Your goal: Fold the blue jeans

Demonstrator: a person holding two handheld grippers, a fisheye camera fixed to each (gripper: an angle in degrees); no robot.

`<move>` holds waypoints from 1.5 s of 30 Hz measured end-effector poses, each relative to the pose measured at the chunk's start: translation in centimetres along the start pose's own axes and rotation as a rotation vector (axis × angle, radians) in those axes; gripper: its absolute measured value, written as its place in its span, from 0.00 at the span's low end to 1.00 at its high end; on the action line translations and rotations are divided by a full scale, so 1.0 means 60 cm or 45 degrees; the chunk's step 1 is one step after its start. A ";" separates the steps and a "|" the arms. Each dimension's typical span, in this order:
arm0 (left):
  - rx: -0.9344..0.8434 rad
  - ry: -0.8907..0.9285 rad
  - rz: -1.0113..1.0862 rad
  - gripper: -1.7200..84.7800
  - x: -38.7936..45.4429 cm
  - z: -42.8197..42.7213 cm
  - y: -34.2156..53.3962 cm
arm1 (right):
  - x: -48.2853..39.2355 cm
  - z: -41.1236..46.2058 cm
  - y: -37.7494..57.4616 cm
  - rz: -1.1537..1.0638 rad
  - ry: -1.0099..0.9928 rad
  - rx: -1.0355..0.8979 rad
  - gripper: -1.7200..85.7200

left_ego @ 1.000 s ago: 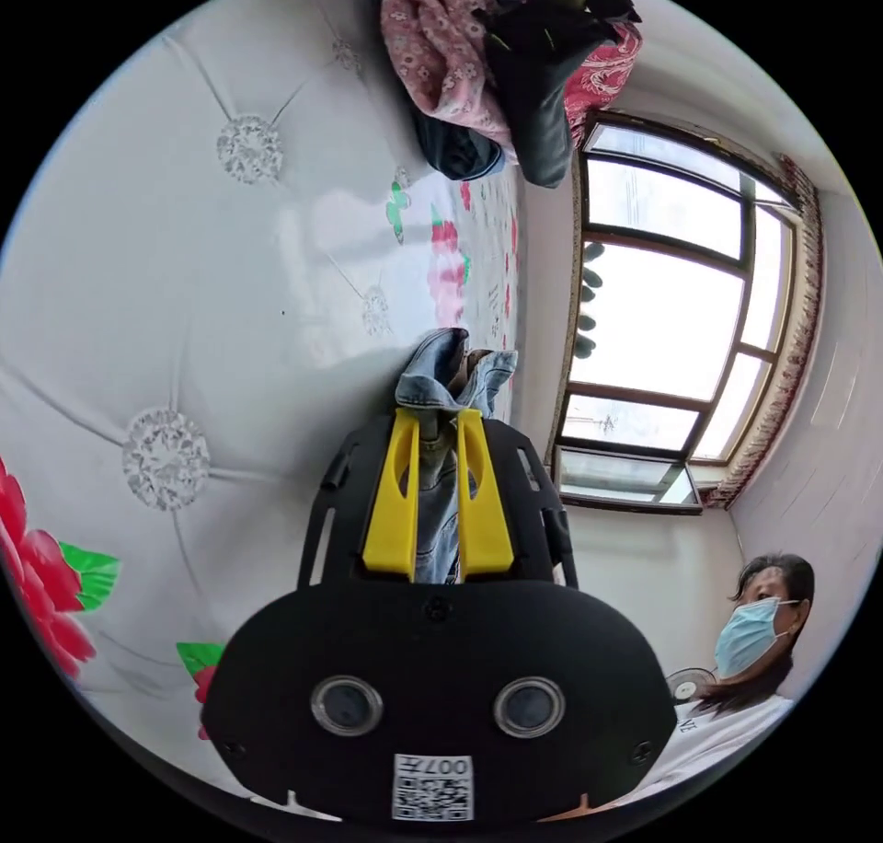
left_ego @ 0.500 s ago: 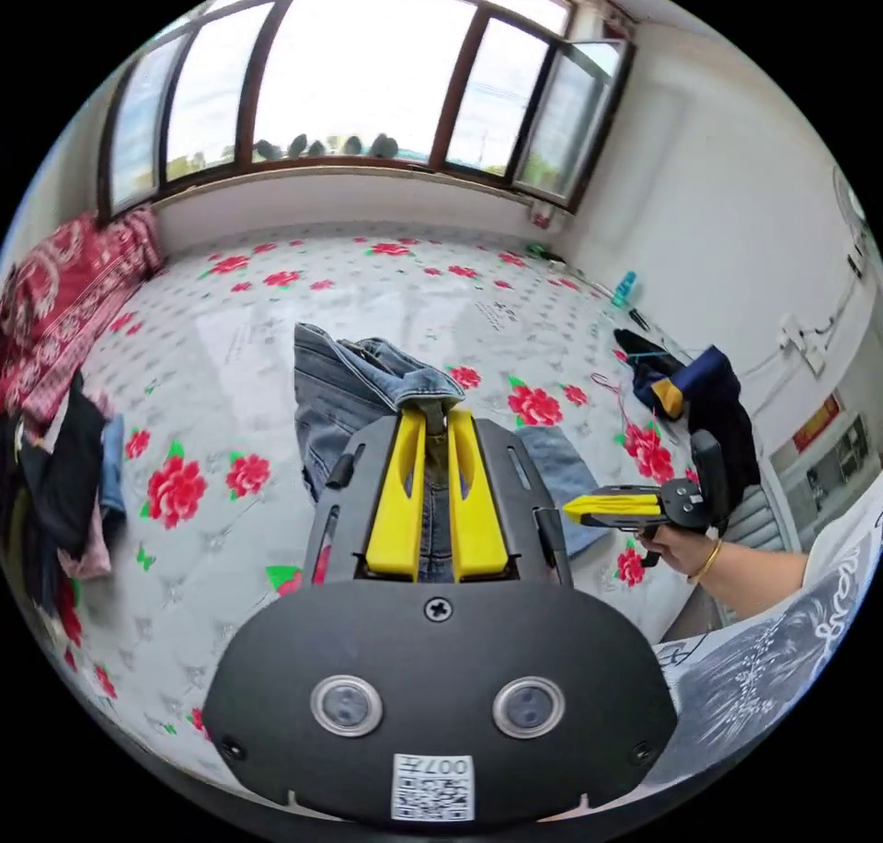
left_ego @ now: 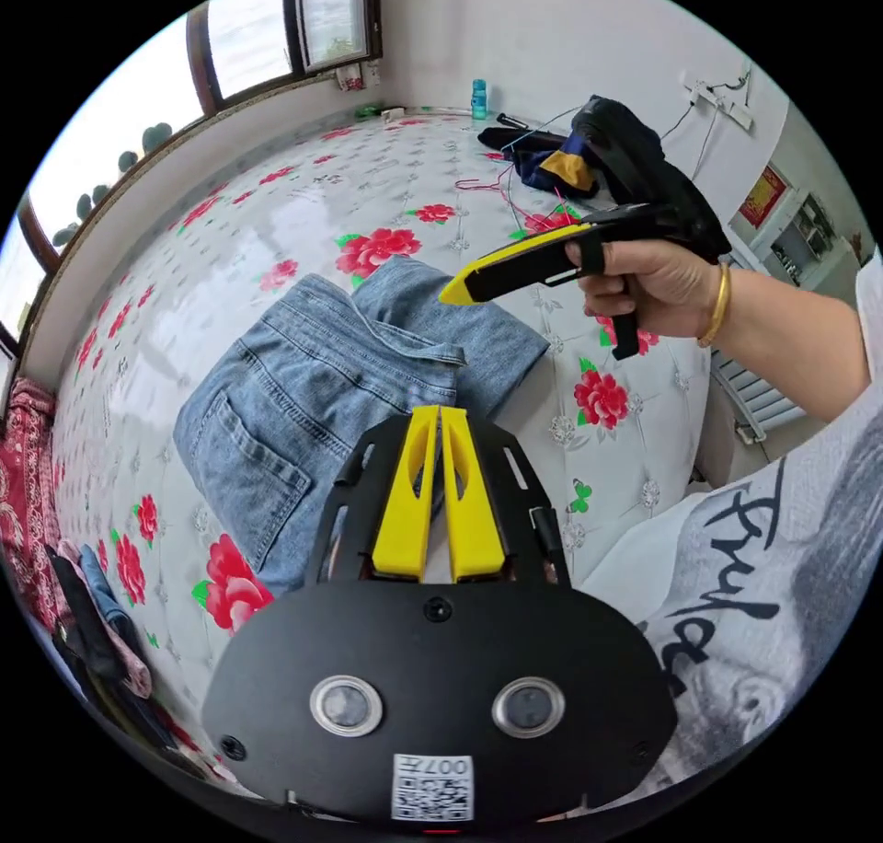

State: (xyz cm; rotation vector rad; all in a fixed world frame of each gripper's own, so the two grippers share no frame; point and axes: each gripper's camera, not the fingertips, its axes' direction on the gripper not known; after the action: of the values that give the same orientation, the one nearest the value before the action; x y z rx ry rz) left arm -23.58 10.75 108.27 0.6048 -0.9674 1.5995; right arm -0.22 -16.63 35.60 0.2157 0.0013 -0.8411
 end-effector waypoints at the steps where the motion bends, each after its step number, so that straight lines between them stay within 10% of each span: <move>1: 0.015 0.048 -0.048 0.02 -0.013 -0.014 0.016 | -0.012 0.013 -0.016 -0.037 -0.045 -0.015 0.06; 15: -0.027 0.029 -0.669 0.01 -0.267 0.002 0.212 | -0.062 0.096 -0.035 -0.312 0.141 -0.189 0.09; 21: 0.037 0.393 -0.790 0.10 -0.355 -0.045 0.304 | -0.054 0.072 -0.139 -0.391 -0.006 -0.158 0.12; 31: 0.142 1.230 -1.206 0.11 -0.555 0.044 0.446 | -0.149 0.309 -0.458 -0.926 -0.139 -0.774 0.12; 45: 0.142 1.357 -1.370 0.15 -0.730 0.047 0.556 | -0.174 0.536 -0.576 -0.774 -0.607 -1.297 0.08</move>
State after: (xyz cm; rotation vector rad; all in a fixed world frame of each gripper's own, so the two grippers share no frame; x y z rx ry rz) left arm -44.90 -17.00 65.64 0.1777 0.2683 0.7502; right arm -35.45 -37.40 61.44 -0.9905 0.0500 -1.3732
